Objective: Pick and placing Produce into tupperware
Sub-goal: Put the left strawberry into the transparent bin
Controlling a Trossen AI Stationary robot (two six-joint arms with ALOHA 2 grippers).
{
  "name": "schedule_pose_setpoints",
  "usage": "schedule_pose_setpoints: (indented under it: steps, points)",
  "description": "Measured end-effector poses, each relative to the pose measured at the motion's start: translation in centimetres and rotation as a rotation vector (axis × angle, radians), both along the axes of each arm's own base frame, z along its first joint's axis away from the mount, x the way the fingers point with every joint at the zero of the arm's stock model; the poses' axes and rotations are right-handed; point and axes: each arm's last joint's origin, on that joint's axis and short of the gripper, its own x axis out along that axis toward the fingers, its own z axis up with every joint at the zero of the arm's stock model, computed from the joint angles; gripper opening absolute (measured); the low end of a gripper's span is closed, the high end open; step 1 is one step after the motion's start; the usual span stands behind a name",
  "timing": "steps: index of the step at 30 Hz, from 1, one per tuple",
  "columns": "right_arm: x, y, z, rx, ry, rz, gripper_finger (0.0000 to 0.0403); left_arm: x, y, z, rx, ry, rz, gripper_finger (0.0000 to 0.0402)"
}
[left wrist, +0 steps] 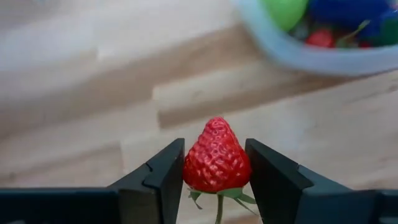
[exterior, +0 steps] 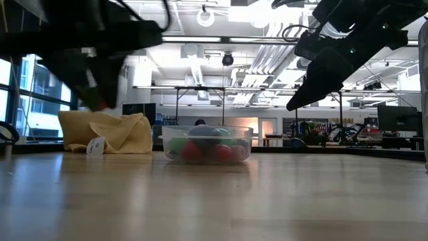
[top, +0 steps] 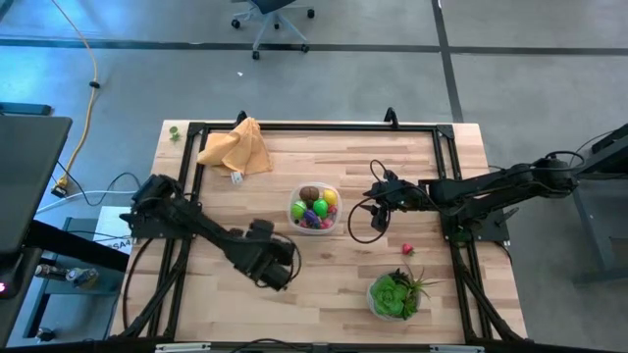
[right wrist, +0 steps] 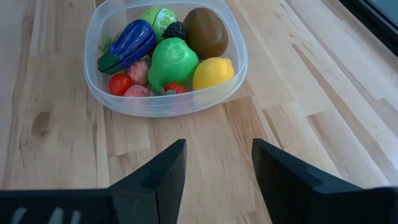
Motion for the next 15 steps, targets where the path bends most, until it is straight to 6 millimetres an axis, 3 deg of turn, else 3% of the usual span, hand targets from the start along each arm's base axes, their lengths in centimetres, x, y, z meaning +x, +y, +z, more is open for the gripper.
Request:
schedule_pose_setpoints:
  steps: [15]
  points:
    - [0.0,0.0,0.0,0.0,-0.001,0.0,0.0176,4.6,8.7,3.8,0.045,0.183,-0.476,0.0154]
